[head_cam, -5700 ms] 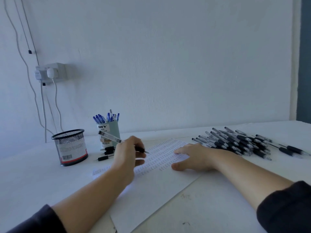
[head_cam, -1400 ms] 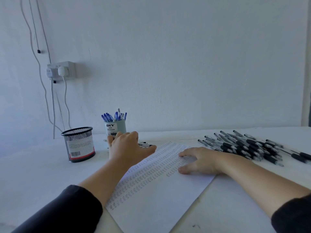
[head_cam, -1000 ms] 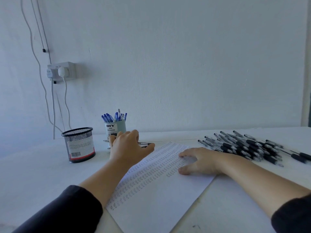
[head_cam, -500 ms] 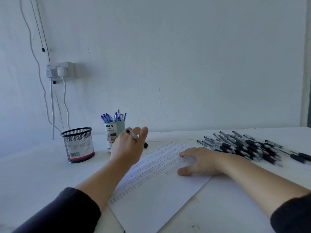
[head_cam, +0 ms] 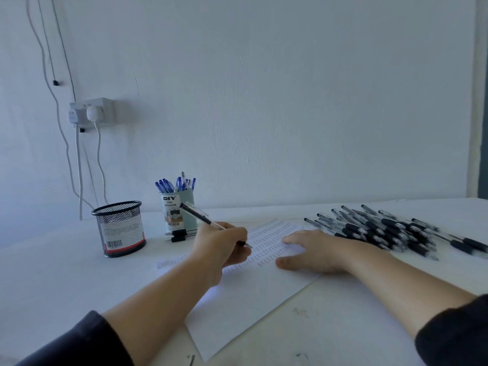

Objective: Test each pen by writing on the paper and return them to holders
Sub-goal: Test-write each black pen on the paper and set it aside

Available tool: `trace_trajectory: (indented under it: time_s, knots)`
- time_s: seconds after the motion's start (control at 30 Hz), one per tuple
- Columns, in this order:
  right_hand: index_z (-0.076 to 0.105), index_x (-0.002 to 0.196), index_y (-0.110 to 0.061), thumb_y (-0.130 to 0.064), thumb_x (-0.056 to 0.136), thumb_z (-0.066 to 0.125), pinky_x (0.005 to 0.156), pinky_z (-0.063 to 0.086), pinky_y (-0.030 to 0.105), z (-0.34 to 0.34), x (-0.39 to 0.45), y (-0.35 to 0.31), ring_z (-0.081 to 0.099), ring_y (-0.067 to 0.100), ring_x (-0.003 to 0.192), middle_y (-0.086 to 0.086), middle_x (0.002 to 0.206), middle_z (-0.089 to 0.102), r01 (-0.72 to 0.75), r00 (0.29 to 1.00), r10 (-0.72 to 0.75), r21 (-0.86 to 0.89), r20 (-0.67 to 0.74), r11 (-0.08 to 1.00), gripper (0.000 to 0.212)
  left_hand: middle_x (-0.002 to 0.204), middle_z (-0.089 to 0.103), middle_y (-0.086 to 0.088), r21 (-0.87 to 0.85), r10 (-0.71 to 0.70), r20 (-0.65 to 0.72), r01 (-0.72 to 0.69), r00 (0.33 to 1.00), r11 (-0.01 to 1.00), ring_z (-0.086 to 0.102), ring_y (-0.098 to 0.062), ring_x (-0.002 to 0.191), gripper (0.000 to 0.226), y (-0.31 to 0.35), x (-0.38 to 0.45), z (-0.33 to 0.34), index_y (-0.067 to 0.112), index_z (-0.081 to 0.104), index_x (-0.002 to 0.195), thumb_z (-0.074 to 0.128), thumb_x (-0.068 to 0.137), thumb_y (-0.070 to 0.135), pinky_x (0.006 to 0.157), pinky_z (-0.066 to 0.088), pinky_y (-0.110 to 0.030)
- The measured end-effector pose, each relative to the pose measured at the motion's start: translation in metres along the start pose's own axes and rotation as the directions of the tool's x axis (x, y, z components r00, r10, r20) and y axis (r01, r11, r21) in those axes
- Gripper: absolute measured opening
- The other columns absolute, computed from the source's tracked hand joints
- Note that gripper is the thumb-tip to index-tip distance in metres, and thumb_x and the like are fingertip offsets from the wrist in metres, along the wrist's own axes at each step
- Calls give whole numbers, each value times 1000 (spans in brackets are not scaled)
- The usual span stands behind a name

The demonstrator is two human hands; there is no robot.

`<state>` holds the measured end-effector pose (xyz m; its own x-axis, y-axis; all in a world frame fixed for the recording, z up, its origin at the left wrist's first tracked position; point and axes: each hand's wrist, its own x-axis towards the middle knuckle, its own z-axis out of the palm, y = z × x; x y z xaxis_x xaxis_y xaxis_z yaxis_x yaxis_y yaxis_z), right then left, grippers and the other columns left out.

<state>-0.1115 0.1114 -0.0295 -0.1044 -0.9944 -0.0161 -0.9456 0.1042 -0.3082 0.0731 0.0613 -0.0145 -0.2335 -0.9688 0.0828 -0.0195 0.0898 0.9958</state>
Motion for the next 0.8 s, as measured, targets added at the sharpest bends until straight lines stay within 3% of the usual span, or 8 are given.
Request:
trace_trajectory:
  time_s: [0.1, 0.3, 0.5, 0.8]
  knots:
    - [25, 149, -30, -66, 84, 49, 118, 14, 38, -1, -1, -1, 12, 14, 146, -9, 158, 18, 2, 1000, -2, -11, -8, 1000, 78, 54, 60, -11, 76, 22, 3, -22, 1000, 997, 60, -20, 46, 13, -5, -3, 5, 4, 53, 73, 59, 78, -7, 44, 48, -23]
    - [25, 148, -33, -68, 82, 49, 118, 15, 39, 0, 0, 0, 13, 14, 146, -10, 158, 17, -3, 1000, 3, -5, -3, 1000, 79, 63, 61, -18, 145, 73, 30, -76, 997, 987, 60, -20, 47, 14, -8, -7, 9, 1, 57, 74, 63, 75, -11, 49, 54, -25]
    - [24, 149, -32, -68, 82, 48, 119, 13, 39, 0, 1, 1, 10, 13, 146, -10, 158, 16, -4, 1000, 4, -10, 4, 1000, 80, 51, 57, -12, 233, 88, 0, -86, 996, 969, 53, -18, 41, 11, -10, -7, 11, 2, 57, 69, 62, 72, -7, 47, 50, -24]
    - [25, 148, -34, -68, 81, 49, 118, 14, 39, 0, 1, 1, 12, 12, 146, -12, 158, 16, -13, 1000, 13, 10, 4, 1000, 79, 50, 54, -12, 261, 89, -30, -79, 996, 962, 50, -18, 38, 14, -11, -6, 13, 3, 55, 64, 61, 70, -8, 45, 46, -22]
